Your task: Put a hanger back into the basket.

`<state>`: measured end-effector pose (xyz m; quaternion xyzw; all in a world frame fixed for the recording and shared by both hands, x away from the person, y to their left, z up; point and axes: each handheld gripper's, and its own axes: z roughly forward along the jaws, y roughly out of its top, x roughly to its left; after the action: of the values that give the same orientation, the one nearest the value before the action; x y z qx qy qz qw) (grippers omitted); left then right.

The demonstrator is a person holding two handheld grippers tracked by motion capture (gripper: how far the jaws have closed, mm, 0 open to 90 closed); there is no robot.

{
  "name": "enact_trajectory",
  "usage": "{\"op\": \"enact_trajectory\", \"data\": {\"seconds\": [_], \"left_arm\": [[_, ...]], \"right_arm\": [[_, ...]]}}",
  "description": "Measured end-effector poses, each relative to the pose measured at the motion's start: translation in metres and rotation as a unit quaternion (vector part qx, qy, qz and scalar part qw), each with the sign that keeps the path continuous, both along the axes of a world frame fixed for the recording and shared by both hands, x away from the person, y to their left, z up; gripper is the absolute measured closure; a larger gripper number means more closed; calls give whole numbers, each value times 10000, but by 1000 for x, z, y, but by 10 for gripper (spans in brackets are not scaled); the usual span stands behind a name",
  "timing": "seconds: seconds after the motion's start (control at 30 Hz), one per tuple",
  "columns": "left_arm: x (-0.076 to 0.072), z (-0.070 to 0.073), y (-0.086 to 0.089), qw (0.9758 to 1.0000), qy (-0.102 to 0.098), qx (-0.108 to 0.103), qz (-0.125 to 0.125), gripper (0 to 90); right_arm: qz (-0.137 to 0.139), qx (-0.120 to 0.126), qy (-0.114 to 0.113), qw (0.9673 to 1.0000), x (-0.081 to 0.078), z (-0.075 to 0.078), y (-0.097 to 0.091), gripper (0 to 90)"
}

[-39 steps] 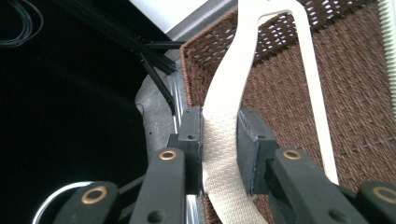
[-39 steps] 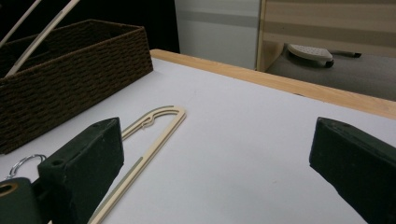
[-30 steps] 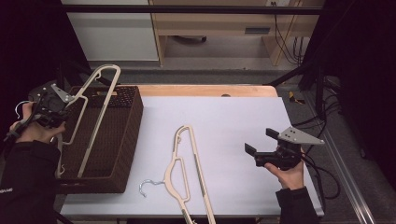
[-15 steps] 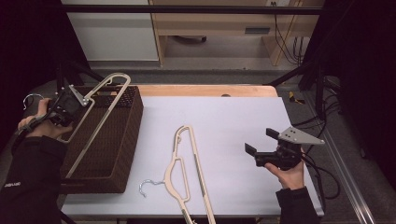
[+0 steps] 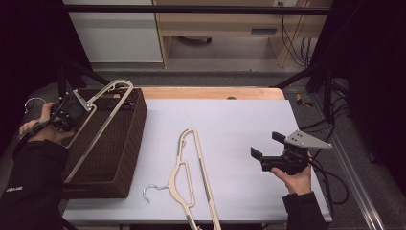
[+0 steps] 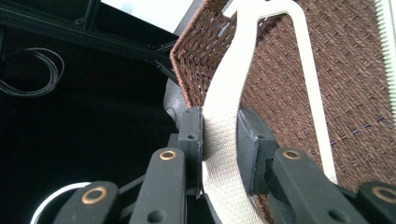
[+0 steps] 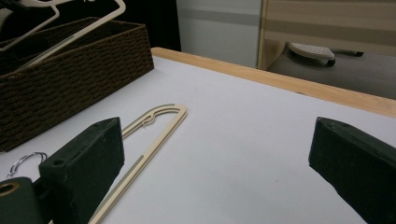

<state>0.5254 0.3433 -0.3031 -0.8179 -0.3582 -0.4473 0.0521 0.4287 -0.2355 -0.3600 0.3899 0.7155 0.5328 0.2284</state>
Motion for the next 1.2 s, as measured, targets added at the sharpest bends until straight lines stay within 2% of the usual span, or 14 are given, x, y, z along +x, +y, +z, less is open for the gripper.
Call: {"op": "enact_trajectory", "data": {"seconds": [0.17, 0.33, 0.4, 0.53, 0.63, 0.8, 1.03, 1.2], "left_arm": [[1, 2, -6, 9998, 16, 150, -96, 728], [-1, 6, -10, 9984, 107, 525, -203, 729], [0, 5, -11, 9977, 118, 631, -220, 729], [4, -4, -11, 9964, 265, 779, -185, 728], [6, -9, -9, 9968, 290, 737, -143, 728], [8, -14, -11, 9955, 320, 880, -163, 728], [15, -26, -13, 9949, 392, 924, -48, 728], [21, -42, -12, 9959, 527, 732, 12, 728]], "right_arm": [[-13, 4, 0, 10000, 0, 0, 0, 37], [-3, 11, 3, 10000, 0, 1, 0, 37], [3, 4, -1, 10000, 0, 0, 0, 37], [9, 12, 2, 10000, 0, 0, 0, 38], [0, -6, 6, 10000, 0, 0, -1, 38], [5, -25, 13, 10000, 0, 0, 0, 38], [9, -4, -2, 10000, 0, 0, 0, 38], [23, -37, 11, 10000, 0, 0, 0, 38]]}}
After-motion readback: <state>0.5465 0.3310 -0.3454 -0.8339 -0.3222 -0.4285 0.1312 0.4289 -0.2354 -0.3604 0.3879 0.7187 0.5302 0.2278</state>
